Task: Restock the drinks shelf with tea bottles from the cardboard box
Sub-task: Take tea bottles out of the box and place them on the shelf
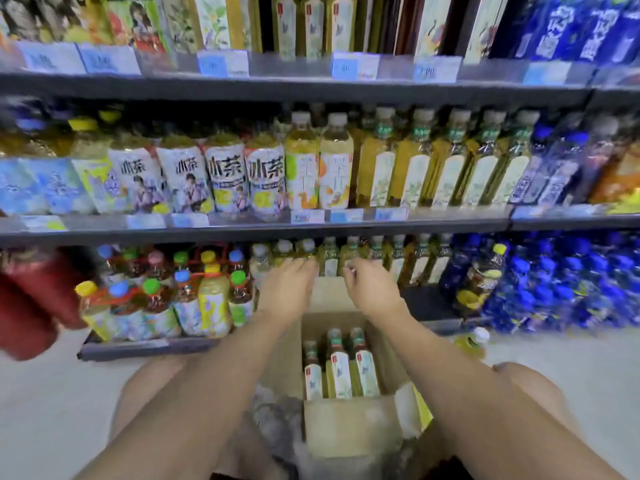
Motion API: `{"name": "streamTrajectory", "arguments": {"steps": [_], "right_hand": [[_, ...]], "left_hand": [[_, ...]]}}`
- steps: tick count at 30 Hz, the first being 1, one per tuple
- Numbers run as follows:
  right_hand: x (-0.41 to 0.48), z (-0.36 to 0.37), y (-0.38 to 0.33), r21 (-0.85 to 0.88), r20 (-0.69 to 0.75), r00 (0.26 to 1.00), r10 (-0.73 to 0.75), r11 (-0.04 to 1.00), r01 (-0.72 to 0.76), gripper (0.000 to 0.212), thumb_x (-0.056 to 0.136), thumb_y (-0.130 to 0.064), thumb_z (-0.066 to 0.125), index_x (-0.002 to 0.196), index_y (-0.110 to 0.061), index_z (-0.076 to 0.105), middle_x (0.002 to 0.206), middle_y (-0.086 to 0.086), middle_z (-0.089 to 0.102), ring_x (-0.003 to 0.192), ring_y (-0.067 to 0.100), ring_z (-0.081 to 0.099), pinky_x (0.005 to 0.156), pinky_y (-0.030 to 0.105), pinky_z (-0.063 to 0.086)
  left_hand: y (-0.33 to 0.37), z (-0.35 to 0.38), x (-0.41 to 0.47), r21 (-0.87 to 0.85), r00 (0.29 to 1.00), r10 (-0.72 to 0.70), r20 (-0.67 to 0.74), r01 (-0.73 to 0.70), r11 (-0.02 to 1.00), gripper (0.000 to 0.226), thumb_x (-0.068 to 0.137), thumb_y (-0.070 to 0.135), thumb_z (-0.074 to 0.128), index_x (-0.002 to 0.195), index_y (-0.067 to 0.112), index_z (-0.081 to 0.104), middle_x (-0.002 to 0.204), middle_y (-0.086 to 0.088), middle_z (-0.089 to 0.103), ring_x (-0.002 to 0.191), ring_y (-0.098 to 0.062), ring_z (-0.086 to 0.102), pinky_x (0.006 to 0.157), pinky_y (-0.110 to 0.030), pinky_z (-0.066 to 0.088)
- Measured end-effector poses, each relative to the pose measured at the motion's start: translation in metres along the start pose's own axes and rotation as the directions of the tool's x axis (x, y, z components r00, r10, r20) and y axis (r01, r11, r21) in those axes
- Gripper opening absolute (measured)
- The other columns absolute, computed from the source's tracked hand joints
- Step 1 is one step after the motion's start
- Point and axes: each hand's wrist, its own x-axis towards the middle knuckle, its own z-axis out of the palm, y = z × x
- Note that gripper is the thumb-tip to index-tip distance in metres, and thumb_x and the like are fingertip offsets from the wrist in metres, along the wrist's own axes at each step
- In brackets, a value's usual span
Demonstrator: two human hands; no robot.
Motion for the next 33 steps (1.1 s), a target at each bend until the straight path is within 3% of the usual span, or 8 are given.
{"name": "streamTrajectory", "arguments": {"steps": [2, 4, 8, 10, 17, 24, 29, 33], "right_hand": [[-0.015, 0.040, 0.018, -0.015, 0.130, 0.988, 0.078, 0.997, -0.077, 0.028, 0.101, -0.030, 0.044, 0.095, -0.013, 0.064, 0.092, 0.007, 0.067, 0.084, 0.030, 0.064, 0.063, 0.033, 0.047], [-0.027, 0.080, 0.033, -0.064, 0.277, 0.946, 0.169, 0.986, -0.157, 0.024, 0.099, -0.031, 0.048, 0.103, -0.014, 0.063, 0.102, 0.009, 0.066, 0.091, 0.031, 0.065, 0.073, 0.037, 0.055], [-0.042, 0.140, 0.048, -0.232, 0.511, 0.777, 0.367, 0.929, -0.286, 0.040, 0.093, -0.044, 0.053, 0.123, -0.018, 0.058, 0.131, 0.010, 0.053, 0.121, 0.033, 0.052, 0.099, 0.043, 0.044], [-0.043, 0.160, 0.053, -0.268, 0.527, 0.732, 0.433, 0.901, -0.340, 0.048, 0.094, -0.049, 0.052, 0.130, -0.017, 0.053, 0.142, 0.011, 0.042, 0.129, 0.034, 0.042, 0.105, 0.045, 0.035], [-0.028, 0.218, 0.054, -0.381, 0.449, 0.682, 0.578, 0.814, -0.439, 0.069, 0.091, -0.059, 0.050, 0.141, -0.012, 0.046, 0.157, 0.013, 0.015, 0.142, 0.039, 0.017, 0.114, 0.052, 0.020], [-0.021, 0.238, 0.055, -0.467, 0.312, 0.676, 0.667, 0.728, -0.502, 0.066, 0.085, -0.066, 0.050, 0.132, -0.020, 0.051, 0.142, 0.015, 0.022, 0.126, 0.040, 0.031, 0.107, 0.052, 0.026], [-0.008, 0.236, 0.061, -0.526, 0.416, 0.477, 0.774, 0.633, -0.568, 0.086, 0.079, -0.076, 0.050, 0.139, -0.014, 0.048, 0.143, 0.018, 0.035, 0.130, 0.037, 0.035, 0.111, 0.047, 0.021], [-0.006, 0.232, 0.065, -0.434, 0.442, 0.442, 0.781, 0.617, -0.657, 0.092, 0.072, -0.075, 0.060, 0.138, -0.013, 0.046, 0.137, 0.015, 0.038, 0.128, 0.035, 0.038, 0.109, 0.046, 0.026]], "left_hand": [[-0.007, 0.038, -0.027, 0.012, 0.994, -0.058, 0.092, 0.058, 0.998, 0.007, 0.083, 0.011, 0.065, 0.090, 0.013, 0.065, 0.083, -0.009, 0.065, 0.082, -0.035, 0.064, 0.063, -0.042, 0.051], [-0.010, 0.070, -0.051, 0.046, 0.970, -0.124, 0.211, 0.117, 0.992, 0.018, 0.091, 0.021, 0.057, 0.106, 0.014, 0.065, 0.097, -0.009, 0.063, 0.096, -0.033, 0.061, 0.074, -0.043, 0.049], [-0.019, 0.124, -0.077, 0.069, 0.910, -0.208, 0.357, 0.196, 0.978, 0.047, 0.099, 0.039, 0.042, 0.142, 0.021, 0.047, 0.142, -0.006, 0.046, 0.136, -0.029, 0.035, 0.112, -0.045, 0.028], [-0.022, 0.142, -0.084, 0.053, 0.893, -0.239, 0.380, 0.237, 0.970, 0.051, 0.099, 0.043, 0.040, 0.146, 0.023, 0.043, 0.153, -0.008, 0.036, 0.144, -0.029, 0.024, 0.119, -0.048, 0.019], [-0.020, 0.176, -0.098, -0.069, 0.885, -0.274, 0.376, 0.321, 0.944, 0.047, 0.104, 0.035, 0.032, 0.148, 0.023, 0.043, 0.162, -0.006, 0.027, 0.149, -0.027, 0.023, 0.123, -0.048, 0.016], [-0.023, 0.183, -0.100, -0.123, 0.917, -0.236, 0.323, 0.287, 0.950, 0.053, 0.098, 0.034, 0.025, 0.135, 0.017, 0.058, 0.154, -0.014, 0.041, 0.142, -0.031, 0.039, 0.117, -0.050, 0.030], [-0.023, 0.187, -0.102, -0.158, 0.920, -0.200, 0.337, 0.265, 0.951, 0.036, 0.100, 0.021, 0.043, 0.132, 0.011, 0.059, 0.155, -0.022, 0.036, 0.142, -0.036, 0.037, 0.117, -0.049, 0.031], [-0.024, 0.185, -0.099, -0.119, 0.902, -0.178, 0.394, 0.242, 0.963, 0.041, 0.102, 0.023, 0.039, 0.139, 0.013, 0.051, 0.161, -0.021, 0.025, 0.148, -0.034, 0.026, 0.121, -0.047, 0.023]]}}
